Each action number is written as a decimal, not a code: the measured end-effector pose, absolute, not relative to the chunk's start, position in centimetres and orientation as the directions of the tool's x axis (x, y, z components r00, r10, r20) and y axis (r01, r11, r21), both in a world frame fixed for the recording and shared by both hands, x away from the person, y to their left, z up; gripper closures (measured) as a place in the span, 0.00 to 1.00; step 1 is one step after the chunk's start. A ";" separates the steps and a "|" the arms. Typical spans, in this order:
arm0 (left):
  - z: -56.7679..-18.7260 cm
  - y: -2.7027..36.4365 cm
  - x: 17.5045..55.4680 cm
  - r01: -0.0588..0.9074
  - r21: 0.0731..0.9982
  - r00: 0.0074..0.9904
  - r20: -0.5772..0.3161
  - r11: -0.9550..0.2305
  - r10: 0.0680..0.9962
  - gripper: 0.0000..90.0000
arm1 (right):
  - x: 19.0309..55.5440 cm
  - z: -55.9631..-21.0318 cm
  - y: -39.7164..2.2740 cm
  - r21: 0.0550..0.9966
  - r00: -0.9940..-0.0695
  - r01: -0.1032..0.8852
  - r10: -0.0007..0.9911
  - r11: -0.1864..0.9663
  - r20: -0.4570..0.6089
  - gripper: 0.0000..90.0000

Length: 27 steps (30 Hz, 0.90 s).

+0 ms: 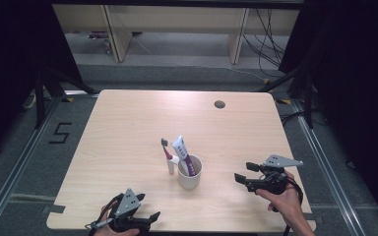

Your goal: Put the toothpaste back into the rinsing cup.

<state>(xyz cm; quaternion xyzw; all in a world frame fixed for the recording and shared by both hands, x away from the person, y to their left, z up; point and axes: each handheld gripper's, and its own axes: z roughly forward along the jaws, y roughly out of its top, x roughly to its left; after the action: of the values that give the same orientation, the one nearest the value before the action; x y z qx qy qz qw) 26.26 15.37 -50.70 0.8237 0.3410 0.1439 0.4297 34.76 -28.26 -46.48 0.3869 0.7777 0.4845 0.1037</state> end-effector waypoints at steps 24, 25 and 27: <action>-50.8 15.3 26.3 0.441 0.808 0.722 -0.061 -0.390 0.689 0.24 | 32.1 -47.4 -30.0 0.823 -0.647 0.506 0.744 0.258 0.164 0.22; -50.8 15.3 26.3 0.441 0.808 0.722 -0.061 -0.391 0.689 0.24 | 31.9 -47.4 -29.9 0.813 -0.631 0.528 0.754 0.244 0.184 0.22; -50.8 15.3 26.3 0.441 0.808 0.721 -0.060 -0.390 0.690 0.24 | 31.6 -47.3 -30.1 0.809 -0.632 0.532 0.752 0.249 0.184 0.21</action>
<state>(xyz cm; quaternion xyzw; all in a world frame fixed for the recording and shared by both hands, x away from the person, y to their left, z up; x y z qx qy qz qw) 26.25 15.29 -50.77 0.8210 0.3445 0.1444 0.4318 31.64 -30.10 -47.34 0.4112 0.7810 0.4541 0.1213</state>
